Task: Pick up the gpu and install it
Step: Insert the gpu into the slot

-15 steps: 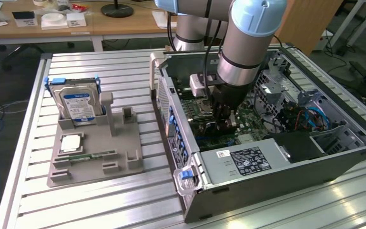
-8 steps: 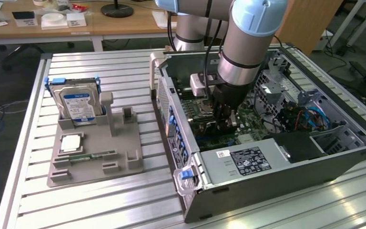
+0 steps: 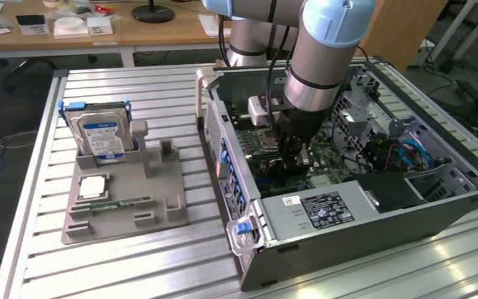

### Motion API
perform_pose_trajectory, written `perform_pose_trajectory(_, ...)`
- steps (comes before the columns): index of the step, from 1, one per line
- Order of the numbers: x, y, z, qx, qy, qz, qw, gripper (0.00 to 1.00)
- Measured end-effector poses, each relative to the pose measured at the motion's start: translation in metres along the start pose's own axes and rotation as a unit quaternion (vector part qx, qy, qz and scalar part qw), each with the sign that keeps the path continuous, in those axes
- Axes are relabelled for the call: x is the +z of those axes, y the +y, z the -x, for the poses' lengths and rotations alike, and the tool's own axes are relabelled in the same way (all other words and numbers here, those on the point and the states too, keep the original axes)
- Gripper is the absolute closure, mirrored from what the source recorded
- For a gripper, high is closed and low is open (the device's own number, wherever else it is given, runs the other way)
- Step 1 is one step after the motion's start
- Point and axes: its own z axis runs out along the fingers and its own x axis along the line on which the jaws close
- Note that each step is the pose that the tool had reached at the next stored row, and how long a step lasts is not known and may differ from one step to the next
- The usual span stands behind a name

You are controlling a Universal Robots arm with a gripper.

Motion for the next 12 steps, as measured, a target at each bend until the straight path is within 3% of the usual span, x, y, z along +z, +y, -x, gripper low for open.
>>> perform_pose_trajectory(12,0.0030,0.0010,-0.0003,0.000,0.0000,-0.0003,1.0000,0.73)
